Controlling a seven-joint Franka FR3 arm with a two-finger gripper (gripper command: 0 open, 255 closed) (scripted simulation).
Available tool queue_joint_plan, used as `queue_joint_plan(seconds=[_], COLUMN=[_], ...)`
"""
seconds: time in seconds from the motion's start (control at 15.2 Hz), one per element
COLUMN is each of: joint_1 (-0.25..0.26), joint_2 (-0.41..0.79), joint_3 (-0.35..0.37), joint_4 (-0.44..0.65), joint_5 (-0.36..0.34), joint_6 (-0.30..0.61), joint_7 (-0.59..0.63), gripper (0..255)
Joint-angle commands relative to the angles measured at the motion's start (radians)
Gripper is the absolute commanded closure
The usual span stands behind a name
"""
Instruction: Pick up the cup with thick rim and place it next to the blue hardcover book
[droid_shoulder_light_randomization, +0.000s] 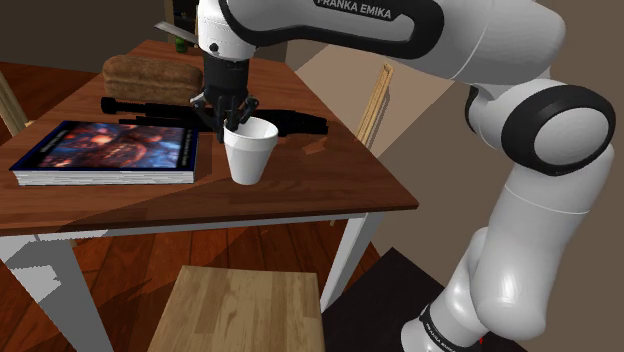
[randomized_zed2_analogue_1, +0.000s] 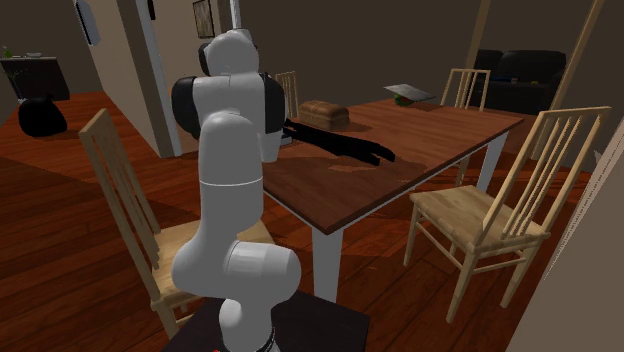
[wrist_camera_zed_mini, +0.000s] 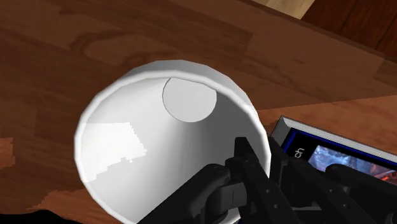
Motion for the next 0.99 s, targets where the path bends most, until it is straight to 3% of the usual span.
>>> queue_joint_plan(seconds=[0.0, 0.07, 0.13, 0.46, 0.73, 0.92], joint_1=[0.0, 0.0, 0.0, 0.0, 0.022, 0.022], joint_2=[0.0, 0.0, 0.0, 0.0, 0.044, 0.044], joint_3=[0.0, 0.0, 0.0, 0.0, 0.006, 0.006], joint_4=[0.0, 0.0, 0.0, 0.0, 0.191, 0.191], joint_5=[0.0, 0.0, 0.0, 0.0, -0.016, -0.016], joint_6=[0.0, 0.0, 0.0, 0.001, -0.149, -0.149], joint_7=[0.0, 0.0, 0.0, 0.0, 0.001, 0.001], gripper=[255, 255, 0, 0, 0, 0])
